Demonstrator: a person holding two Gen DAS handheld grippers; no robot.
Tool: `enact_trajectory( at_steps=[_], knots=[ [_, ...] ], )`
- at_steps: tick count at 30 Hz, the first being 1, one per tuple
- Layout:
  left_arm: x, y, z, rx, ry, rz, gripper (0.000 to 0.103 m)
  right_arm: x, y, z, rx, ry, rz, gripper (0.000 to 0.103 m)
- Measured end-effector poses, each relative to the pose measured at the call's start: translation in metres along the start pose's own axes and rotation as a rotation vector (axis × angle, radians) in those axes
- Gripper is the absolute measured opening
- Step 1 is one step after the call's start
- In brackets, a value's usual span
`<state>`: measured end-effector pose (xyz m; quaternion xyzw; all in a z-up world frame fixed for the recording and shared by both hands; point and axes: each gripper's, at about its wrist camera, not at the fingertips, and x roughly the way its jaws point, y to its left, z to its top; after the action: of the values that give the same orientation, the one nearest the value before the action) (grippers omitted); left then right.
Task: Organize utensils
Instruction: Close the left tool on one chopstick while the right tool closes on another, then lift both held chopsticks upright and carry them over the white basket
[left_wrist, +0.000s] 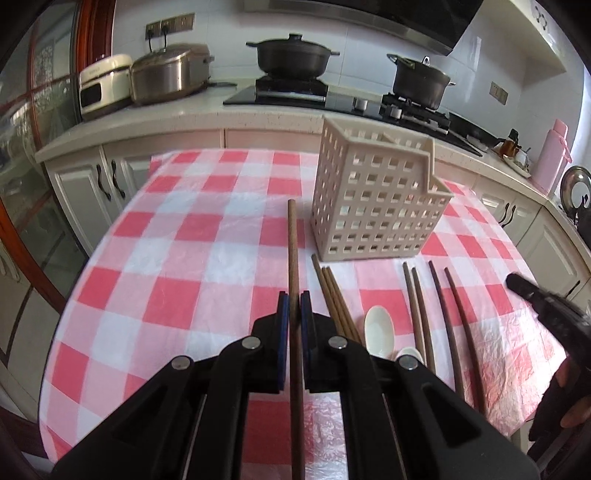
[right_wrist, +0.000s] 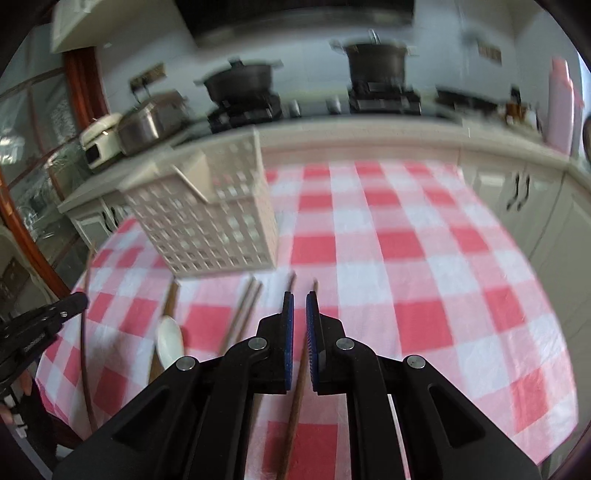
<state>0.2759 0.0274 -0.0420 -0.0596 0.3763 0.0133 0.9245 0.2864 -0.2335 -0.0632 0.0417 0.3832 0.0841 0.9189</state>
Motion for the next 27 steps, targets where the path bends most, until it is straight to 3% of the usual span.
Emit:
enact_trajectory(
  at_steps=[5, 7, 8, 12, 15, 18, 22, 27],
  knots=[
    [-0.001, 0.003, -0.005, 0.006, -0.016, 0.003, 0.006, 0.033, 0.005, -0.012, -0.044, 0.088, -0.024, 0.015],
    [0.0, 0.006, -0.005, 0.002, -0.017, 0.003, 0.006, 0.043, 0.006, -0.012, -0.047, 0.104, -0.034, 0.031],
    [0.001, 0.007, -0.004, 0.0, -0.016, 0.002, 0.006, 0.048, 0.006, -0.011, -0.046, 0.111, -0.034, 0.034],
    [0.002, 0.01, -0.004, -0.005, -0.015, -0.001, 0.006, 0.064, 0.01, -0.007, -0.091, 0.134, -0.085, 0.034],
    [0.004, 0.01, -0.004, -0.005, -0.014, -0.001, 0.006, 0.071, 0.011, -0.007, -0.121, 0.144, -0.114, 0.027],
    [0.006, 0.009, -0.004, 0.0, -0.01, -0.006, 0.006, 0.072, 0.015, -0.007, -0.146, 0.147, -0.123, 0.006],
    [0.007, 0.01, -0.002, -0.002, -0.01, -0.012, 0.006, 0.058, 0.014, -0.011, -0.115, 0.091, -0.082, 0.005],
    [-0.005, 0.012, 0.001, -0.004, -0.041, -0.02, 0.006, 0.016, 0.014, 0.0, -0.09, -0.041, -0.03, 0.005]
  ],
)
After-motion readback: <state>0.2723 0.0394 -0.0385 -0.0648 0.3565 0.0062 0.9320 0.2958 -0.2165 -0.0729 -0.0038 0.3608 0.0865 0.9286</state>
